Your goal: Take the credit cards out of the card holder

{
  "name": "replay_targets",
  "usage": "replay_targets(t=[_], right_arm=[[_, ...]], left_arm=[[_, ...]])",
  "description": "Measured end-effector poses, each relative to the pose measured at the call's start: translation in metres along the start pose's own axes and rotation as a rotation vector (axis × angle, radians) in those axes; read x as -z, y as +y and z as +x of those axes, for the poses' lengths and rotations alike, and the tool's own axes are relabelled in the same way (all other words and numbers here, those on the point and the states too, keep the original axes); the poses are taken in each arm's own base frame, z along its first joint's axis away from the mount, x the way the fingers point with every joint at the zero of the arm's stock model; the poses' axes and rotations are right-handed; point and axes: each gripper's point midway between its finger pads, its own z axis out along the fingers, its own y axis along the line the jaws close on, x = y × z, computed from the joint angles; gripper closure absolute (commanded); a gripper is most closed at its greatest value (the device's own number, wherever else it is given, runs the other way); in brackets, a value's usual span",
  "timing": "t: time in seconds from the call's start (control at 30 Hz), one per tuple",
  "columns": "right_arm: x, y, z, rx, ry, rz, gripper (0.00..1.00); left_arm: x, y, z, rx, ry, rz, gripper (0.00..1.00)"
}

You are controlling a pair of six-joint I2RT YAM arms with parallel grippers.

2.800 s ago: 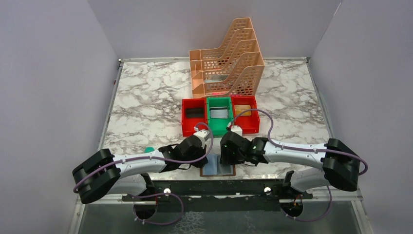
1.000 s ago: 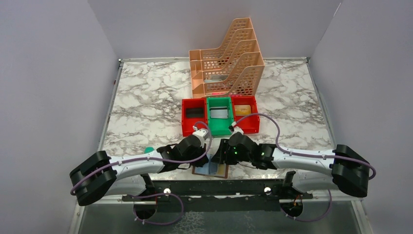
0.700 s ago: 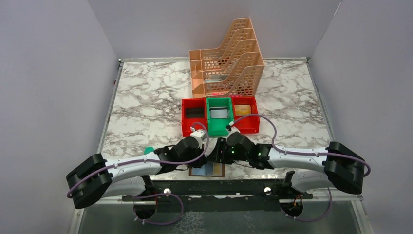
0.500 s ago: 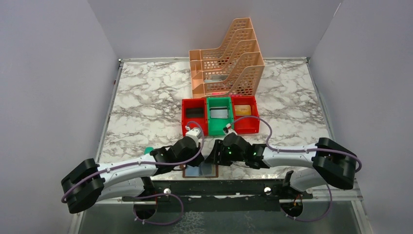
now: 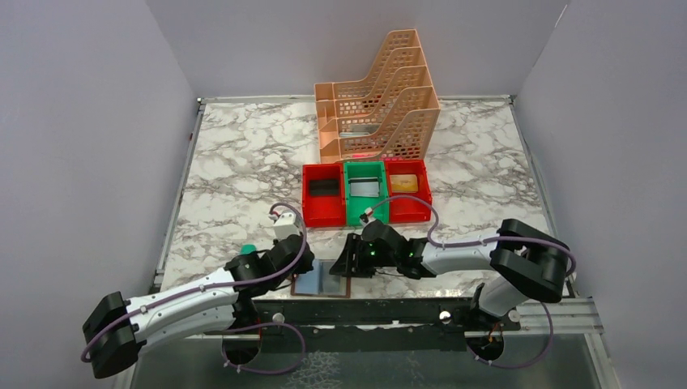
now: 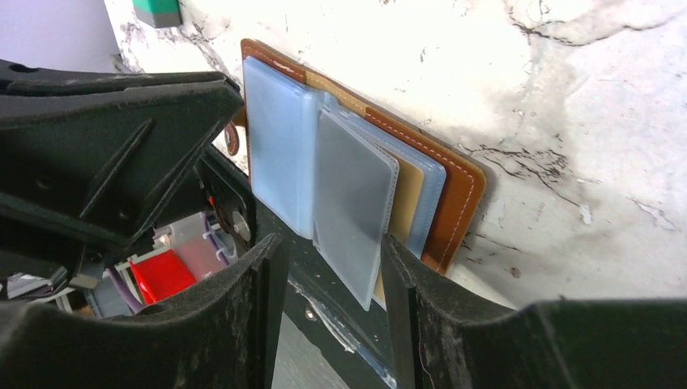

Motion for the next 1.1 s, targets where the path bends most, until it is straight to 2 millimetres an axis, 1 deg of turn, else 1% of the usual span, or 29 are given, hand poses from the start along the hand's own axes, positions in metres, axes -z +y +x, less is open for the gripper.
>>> replay_targets(t=[0.1, 0.27, 0.4, 0.5, 0.57, 0.73, 0.9, 1.0, 1.1], right_arm=[[-0.004, 0.002, 0.002, -0.011, 0.01, -0.013, 0.5], [-0.007, 0.007, 0.004, -0.026, 0.024, -0.04, 0.5], [-0.011, 0.005, 0.006, -0.036, 0.035, -0.039, 0.5], [-0.012, 0.004, 0.007, -0.041, 0.041, -0.039, 0.5], [-0.012, 0.005, 0.007, -0.041, 0.043, -0.043, 0.5], [-0.013, 0.007, 0.007, -0.04, 0.044, -0.051, 0.5], [-0.013, 0.011, 0.007, -0.039, 0.048, -0.069, 0.5], [-0.013, 0.014, 0.008, -0.042, 0.053, -0.082, 0.5], [-0.014, 0.016, 0.008, -0.044, 0.058, -0.092, 0.5]], left_arm=[[-0.001, 0.014, 0.003, 0.066, -0.023, -0.05, 0.82], [-0.003, 0.043, 0.018, 0.125, -0.017, -0.154, 0.74], [-0.002, 0.048, 0.015, 0.169, -0.043, -0.18, 0.69], [0.0, 0.053, 0.012, 0.184, -0.062, -0.201, 0.61], [0.001, 0.056, 0.011, 0.189, -0.07, -0.214, 0.58], [0.005, 0.06, 0.005, 0.208, -0.097, -0.241, 0.55], [0.007, 0.064, 0.003, 0.243, -0.112, -0.263, 0.54], [0.007, 0.065, 0.003, 0.284, -0.126, -0.261, 0.55], [0.005, 0.07, 0.009, 0.312, -0.127, -0.263, 0.59]])
